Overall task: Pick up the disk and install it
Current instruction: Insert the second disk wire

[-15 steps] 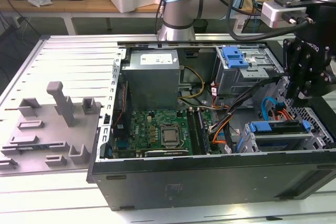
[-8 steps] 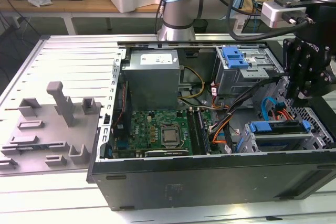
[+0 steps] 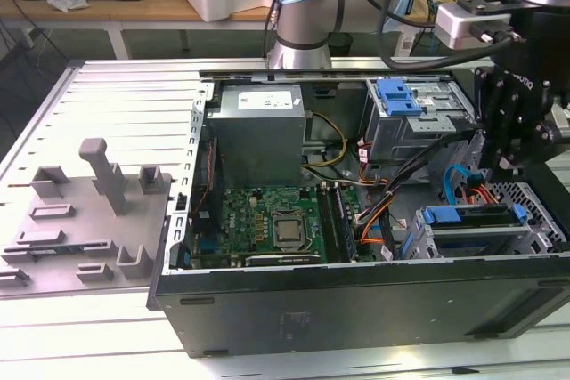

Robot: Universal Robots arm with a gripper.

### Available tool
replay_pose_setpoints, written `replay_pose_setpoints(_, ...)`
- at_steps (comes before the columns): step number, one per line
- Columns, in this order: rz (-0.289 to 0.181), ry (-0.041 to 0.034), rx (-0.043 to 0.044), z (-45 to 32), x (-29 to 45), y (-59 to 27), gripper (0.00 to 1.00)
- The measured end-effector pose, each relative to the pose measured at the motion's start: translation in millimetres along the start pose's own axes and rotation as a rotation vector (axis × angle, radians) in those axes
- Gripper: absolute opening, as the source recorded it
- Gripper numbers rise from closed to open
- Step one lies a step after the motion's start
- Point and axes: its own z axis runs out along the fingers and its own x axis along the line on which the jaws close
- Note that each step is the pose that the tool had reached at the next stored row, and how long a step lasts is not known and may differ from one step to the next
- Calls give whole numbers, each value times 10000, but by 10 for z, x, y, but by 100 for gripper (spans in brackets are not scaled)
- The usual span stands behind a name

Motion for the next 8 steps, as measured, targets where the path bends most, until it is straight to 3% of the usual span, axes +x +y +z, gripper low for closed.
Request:
replay_pose_setpoints(4, 2, -1, 0, 6, 1, 81, 31)
replay_pose_setpoints(8, 0, 1, 0, 23, -2, 89, 31)
